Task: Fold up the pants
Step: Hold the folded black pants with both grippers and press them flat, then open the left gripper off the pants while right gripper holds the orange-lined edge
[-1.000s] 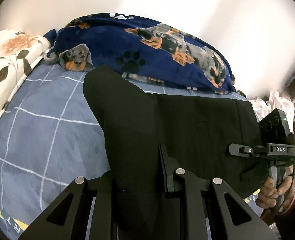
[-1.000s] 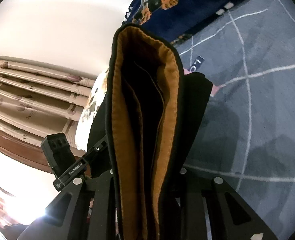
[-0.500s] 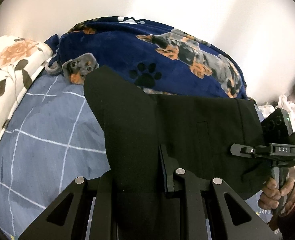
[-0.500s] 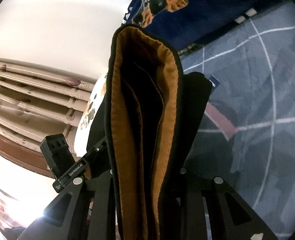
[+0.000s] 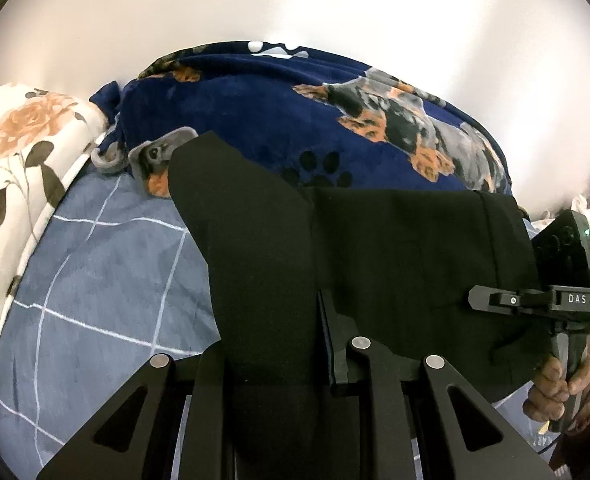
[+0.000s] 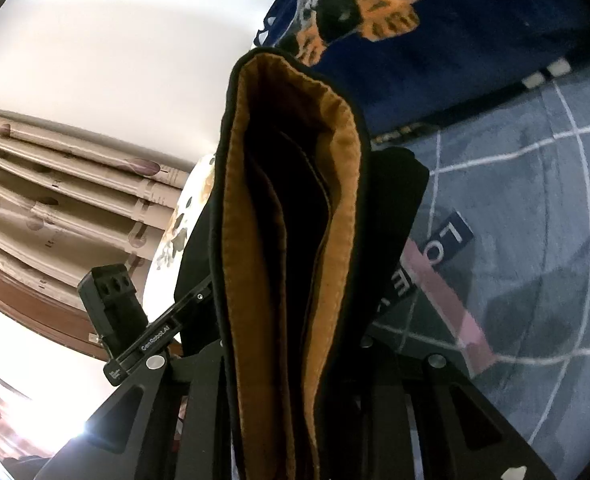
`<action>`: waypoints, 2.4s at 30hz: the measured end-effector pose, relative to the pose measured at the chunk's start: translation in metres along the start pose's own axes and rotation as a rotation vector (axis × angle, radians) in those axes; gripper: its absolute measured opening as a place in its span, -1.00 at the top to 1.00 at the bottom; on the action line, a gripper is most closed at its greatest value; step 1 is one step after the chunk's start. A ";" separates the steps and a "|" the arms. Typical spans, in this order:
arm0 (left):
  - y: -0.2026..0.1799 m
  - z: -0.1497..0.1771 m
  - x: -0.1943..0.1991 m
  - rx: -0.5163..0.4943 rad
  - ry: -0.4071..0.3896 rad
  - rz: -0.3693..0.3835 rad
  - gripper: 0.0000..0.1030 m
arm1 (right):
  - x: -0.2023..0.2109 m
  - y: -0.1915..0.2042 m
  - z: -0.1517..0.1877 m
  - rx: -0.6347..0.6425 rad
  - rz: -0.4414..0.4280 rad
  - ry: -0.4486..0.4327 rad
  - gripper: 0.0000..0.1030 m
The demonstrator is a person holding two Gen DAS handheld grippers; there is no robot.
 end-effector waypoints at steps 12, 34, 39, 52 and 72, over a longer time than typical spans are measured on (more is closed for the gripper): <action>0.015 0.006 -0.027 0.024 0.033 -0.019 0.62 | 0.000 -0.013 0.002 0.004 0.036 0.012 0.59; 0.038 0.032 -0.058 0.039 0.079 -0.066 0.44 | 0.000 -0.046 0.014 -0.020 0.108 0.012 0.59; 0.045 0.038 -0.060 0.041 0.067 -0.079 0.22 | -0.008 -0.043 0.011 0.019 0.143 0.004 0.56; 0.061 0.052 -0.062 0.052 -0.002 -0.104 -0.37 | -0.010 -0.039 0.014 0.189 0.255 -0.060 0.42; 0.066 0.055 -0.059 0.083 -0.027 -0.121 -0.47 | -0.011 -0.021 0.024 0.395 0.499 -0.210 -0.16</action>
Point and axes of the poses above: each gripper's, at about its wrist camera, not at the fingertips, and x roughly against the way its jaws point, y to its left, z to its underside, the point moved 4 cm from there along -x, roughly the way its jaws point, and after that the axes turned 10 degrees about -y, right-handed, at the moved point
